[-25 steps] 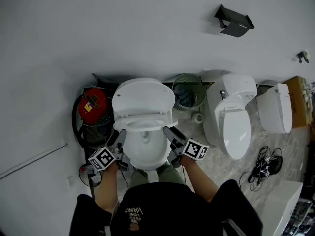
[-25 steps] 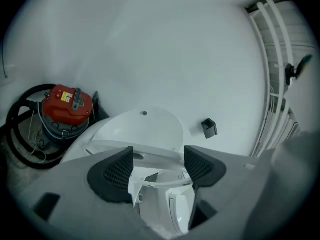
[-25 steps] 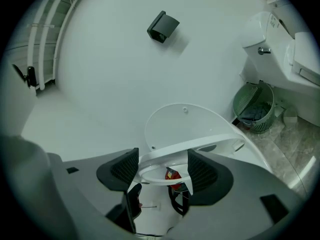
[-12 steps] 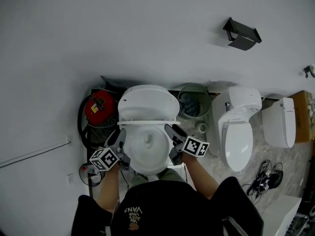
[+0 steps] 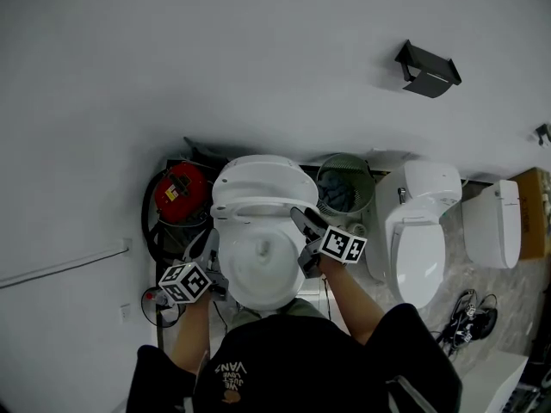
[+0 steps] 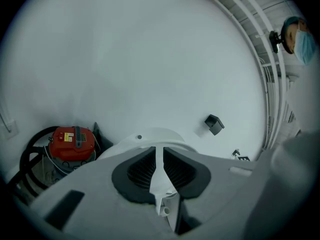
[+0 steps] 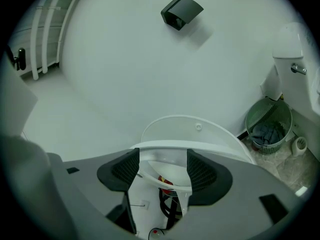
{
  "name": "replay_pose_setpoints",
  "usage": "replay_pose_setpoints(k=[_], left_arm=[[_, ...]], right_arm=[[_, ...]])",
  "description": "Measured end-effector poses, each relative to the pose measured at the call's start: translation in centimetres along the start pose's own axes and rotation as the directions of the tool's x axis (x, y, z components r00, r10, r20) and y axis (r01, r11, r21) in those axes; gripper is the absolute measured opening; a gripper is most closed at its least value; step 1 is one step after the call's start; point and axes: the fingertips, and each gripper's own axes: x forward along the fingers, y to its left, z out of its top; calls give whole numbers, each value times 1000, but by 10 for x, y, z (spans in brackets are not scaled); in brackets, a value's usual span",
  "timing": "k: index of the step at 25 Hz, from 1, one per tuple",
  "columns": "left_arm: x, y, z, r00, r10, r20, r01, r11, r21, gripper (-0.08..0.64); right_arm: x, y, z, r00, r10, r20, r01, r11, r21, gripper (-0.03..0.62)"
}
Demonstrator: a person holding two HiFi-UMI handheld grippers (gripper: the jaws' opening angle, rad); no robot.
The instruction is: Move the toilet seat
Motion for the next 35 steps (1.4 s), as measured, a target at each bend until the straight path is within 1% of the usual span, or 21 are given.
replay_pose_setpoints(k=[8, 12, 17, 21, 25, 29, 35], left_arm=[[-4, -4, 6, 1000, 24, 4, -24, 999, 48, 2], [-5, -8, 11, 1000, 28, -3, -28, 996, 82, 0], [-8, -9, 15, 1000, 29, -10, -28, 994, 104, 0], [-9, -9, 17, 999, 37, -25, -33, 989, 145, 0], [-9, -12, 18, 999, 35, -27, -31, 989, 148, 0], [-8, -15, 22, 999, 31, -24, -27, 989, 143, 0], [-7, -23, 30, 1000, 4, -18, -1, 987, 159, 0]], right_arm=[[23, -9, 15, 999, -22, -26, 21, 999, -24, 288], [31, -11, 18, 999, -31, -31, 30, 999, -30, 287], [39, -13, 23, 998, -38, -42, 36, 998, -54, 288], [47, -14, 27, 998, -44, -47, 40, 997, -68, 290], [50, -17, 32, 997, -58, -51, 54, 995, -82, 293], [49, -24, 40, 996, -87, -31, 84, 992, -90, 301], [30, -23, 57, 993, -111, 31, 113, 989, -94, 301]])
